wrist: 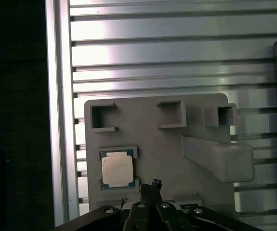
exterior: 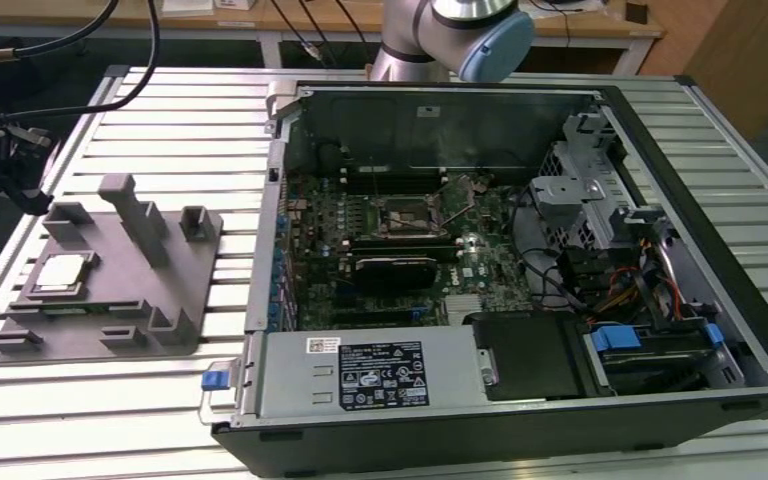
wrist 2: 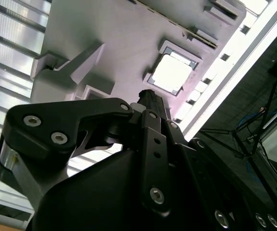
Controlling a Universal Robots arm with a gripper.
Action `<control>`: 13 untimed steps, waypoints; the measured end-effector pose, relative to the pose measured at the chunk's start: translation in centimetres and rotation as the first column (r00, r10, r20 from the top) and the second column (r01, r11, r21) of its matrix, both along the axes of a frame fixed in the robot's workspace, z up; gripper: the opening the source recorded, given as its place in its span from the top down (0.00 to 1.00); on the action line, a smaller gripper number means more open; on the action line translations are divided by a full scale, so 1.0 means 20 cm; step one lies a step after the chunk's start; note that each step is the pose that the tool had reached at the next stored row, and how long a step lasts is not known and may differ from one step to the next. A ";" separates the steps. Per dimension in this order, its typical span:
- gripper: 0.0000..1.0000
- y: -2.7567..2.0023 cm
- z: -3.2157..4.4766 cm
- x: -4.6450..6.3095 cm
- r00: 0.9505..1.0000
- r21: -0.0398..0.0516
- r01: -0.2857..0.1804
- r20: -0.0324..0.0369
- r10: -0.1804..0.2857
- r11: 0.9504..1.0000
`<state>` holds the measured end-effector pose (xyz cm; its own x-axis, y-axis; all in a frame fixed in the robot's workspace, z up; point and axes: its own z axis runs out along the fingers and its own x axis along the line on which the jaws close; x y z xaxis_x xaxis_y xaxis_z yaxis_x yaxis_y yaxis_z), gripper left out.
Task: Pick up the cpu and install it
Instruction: 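Pick up the cpu and move it towards the insertion slot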
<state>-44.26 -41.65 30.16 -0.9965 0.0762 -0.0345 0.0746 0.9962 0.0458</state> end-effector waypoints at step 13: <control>0.89 -0.004 -0.048 -0.03 1.000 0.000 0.000 0.000 0.000 1.000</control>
<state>-44.90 -41.73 29.20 -0.9965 0.0762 -0.0344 0.0745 0.9962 0.0457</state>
